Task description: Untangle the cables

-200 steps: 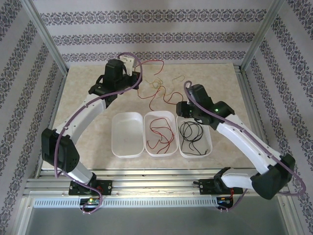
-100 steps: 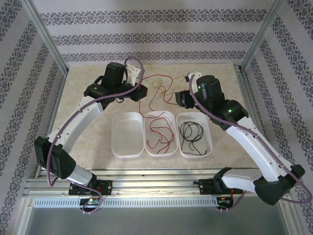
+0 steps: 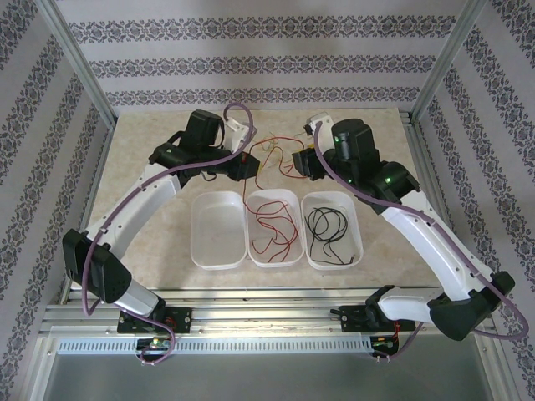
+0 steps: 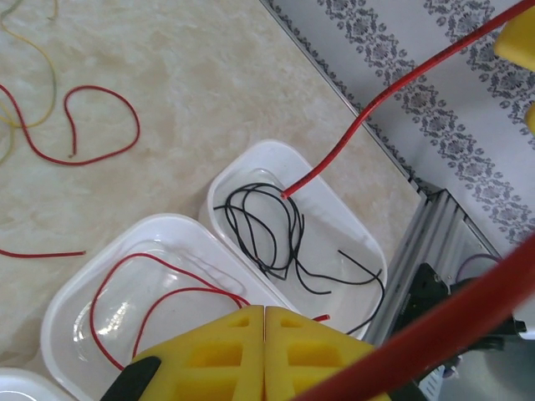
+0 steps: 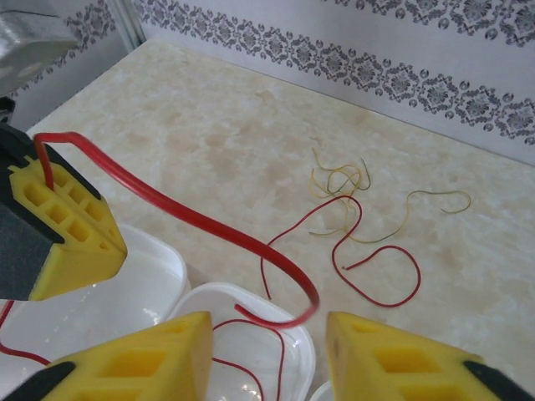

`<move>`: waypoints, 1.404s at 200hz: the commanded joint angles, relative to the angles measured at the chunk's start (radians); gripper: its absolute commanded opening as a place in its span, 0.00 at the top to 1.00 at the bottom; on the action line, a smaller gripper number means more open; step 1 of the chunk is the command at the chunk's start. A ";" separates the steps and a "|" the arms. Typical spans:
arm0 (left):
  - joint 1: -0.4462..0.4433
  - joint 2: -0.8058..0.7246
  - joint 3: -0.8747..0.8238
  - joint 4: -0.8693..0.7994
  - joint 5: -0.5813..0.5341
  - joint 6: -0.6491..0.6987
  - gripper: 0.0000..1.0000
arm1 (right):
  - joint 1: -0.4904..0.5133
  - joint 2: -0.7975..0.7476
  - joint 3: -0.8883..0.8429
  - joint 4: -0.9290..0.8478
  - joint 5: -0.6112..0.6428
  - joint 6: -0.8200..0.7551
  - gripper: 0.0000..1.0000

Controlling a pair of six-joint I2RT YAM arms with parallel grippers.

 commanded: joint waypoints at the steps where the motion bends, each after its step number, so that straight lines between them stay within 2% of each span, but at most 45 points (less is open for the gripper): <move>1: -0.016 0.020 0.026 -0.041 0.064 0.024 1.00 | -0.007 0.002 0.025 0.006 -0.044 -0.012 0.69; 28: -0.016 0.033 0.012 -0.006 0.064 -0.008 1.00 | -0.006 0.003 0.015 -0.012 -0.038 0.003 0.92; 42: -0.016 0.029 -0.020 0.056 0.048 -0.059 1.00 | -0.005 -0.003 -0.001 -0.018 -0.025 0.020 1.00; 82: -0.029 0.034 -0.121 0.242 0.091 -0.239 1.00 | -0.002 -0.013 -0.048 -0.045 -0.016 0.114 1.00; 104: -0.042 0.036 -0.139 0.229 0.096 -0.261 1.00 | -0.002 -0.015 -0.063 -0.071 -0.025 0.172 1.00; 124: -0.044 0.021 -0.139 0.177 0.100 -0.241 1.00 | -0.002 -0.038 -0.089 -0.075 -0.045 0.162 1.00; 145: -0.044 0.003 -0.135 0.132 0.100 -0.214 1.00 | -0.004 -0.096 -0.138 -0.045 -0.008 0.106 0.73; 175: -0.044 -0.007 -0.138 0.136 0.139 -0.207 1.00 | -0.016 -0.147 -0.203 0.020 0.055 0.034 0.45; 186: -0.044 -0.008 -0.135 0.138 0.159 -0.203 1.00 | -0.024 -0.141 -0.205 0.036 0.075 0.011 0.42; 222: -0.044 -0.009 -0.127 0.128 0.276 -0.160 1.00 | -0.037 -0.083 -0.189 0.104 0.121 -0.080 0.40; 246: -0.044 -0.016 -0.114 0.061 0.313 -0.106 1.00 | -0.061 -0.055 -0.175 0.147 0.187 -0.135 0.34; 281: -0.044 -0.017 -0.102 0.012 0.313 -0.067 1.00 | -0.105 -0.049 -0.173 0.197 0.070 -0.144 0.30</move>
